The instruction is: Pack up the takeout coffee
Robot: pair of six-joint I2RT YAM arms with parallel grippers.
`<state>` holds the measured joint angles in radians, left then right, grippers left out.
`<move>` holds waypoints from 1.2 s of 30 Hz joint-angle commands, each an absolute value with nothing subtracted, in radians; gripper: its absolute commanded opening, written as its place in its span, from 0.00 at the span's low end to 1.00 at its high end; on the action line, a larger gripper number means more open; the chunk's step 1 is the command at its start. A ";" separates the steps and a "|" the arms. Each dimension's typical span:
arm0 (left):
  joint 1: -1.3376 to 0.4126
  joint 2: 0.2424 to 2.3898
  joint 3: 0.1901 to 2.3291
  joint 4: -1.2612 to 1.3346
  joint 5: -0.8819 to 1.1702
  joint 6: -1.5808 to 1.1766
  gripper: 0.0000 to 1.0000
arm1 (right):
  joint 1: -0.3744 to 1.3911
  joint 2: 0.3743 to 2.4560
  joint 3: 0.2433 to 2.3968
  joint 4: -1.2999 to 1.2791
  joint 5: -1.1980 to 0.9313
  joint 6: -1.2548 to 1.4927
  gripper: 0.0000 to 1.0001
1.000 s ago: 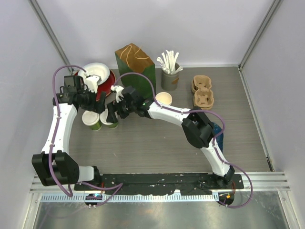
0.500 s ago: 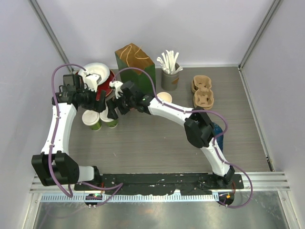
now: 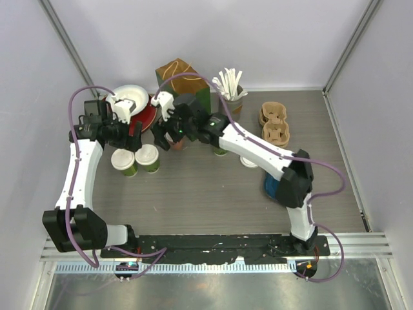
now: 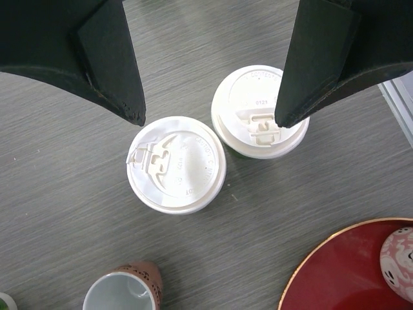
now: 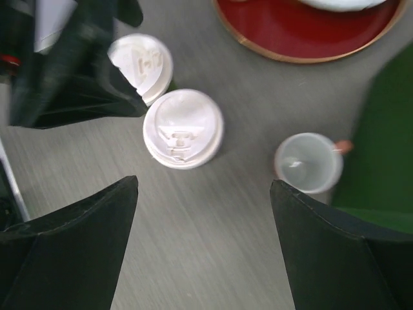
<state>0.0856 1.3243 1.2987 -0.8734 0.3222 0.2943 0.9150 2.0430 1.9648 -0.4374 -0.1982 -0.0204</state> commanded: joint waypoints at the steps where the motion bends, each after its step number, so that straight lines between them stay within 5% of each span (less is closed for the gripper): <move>1: 0.092 1.292 1.347 -0.854 0.317 0.273 0.86 | 0.907 1.859 1.988 -0.436 0.050 -0.155 0.88; 8: 0.092 1.287 1.353 -0.870 0.334 0.252 0.86 | 0.815 1.973 2.161 -0.523 0.189 -0.153 0.93; 19: 0.094 1.258 1.336 -0.897 0.341 0.261 0.86 | 0.758 2.229 2.442 -0.595 0.092 -0.245 0.89; 21: 0.092 1.255 1.333 -0.900 0.344 0.261 0.86 | 0.759 2.244 2.450 -0.601 0.086 -0.261 0.83; 25: 0.092 1.252 1.331 -0.904 0.347 0.264 0.86 | 0.759 2.255 2.445 -0.638 0.107 -0.279 0.44; 27: 0.091 1.247 1.327 -0.907 0.350 0.267 0.86 | 0.758 2.235 2.421 -0.638 0.110 -0.285 0.35; 28: 0.092 1.249 1.325 -0.907 0.350 0.268 0.86 | 0.759 2.226 2.410 -0.629 0.120 -0.290 0.21; 31: 0.092 1.249 1.322 -0.905 0.353 0.270 0.86 | 0.759 2.174 2.359 -0.592 0.143 -0.310 0.01; 36: 0.092 1.246 1.321 -0.907 0.364 0.270 0.86 | 0.761 2.119 2.333 -0.548 0.156 -0.344 0.01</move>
